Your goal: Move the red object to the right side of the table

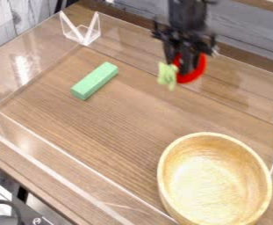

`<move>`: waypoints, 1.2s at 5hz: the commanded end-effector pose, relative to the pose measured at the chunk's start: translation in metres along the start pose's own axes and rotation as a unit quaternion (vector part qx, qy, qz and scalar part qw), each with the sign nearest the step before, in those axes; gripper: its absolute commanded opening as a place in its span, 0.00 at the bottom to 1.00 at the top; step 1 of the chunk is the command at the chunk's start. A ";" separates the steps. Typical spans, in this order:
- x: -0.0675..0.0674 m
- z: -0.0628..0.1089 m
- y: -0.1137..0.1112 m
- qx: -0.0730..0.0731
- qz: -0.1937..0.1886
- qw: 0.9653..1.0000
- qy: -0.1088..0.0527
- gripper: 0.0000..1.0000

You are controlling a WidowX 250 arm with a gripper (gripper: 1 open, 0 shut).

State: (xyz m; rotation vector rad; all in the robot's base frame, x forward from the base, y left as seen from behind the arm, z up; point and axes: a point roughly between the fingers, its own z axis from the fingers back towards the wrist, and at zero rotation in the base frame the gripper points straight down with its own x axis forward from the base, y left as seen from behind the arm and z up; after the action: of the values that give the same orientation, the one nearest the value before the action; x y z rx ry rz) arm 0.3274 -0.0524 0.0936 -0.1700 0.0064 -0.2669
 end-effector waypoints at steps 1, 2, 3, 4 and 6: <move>-0.014 0.030 0.037 0.014 0.018 0.999 -0.033 0.00; -0.028 0.028 0.075 0.025 0.045 0.998 -0.036 0.00; -0.038 0.029 0.109 0.034 0.059 0.997 -0.038 0.00; -0.031 0.018 0.101 0.035 0.053 0.997 -0.035 0.00; -0.022 0.002 0.117 0.041 0.058 0.997 -0.031 0.00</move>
State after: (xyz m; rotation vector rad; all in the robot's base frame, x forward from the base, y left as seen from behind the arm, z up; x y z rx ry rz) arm 0.3282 0.0637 0.0579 -0.1165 0.0026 -0.1365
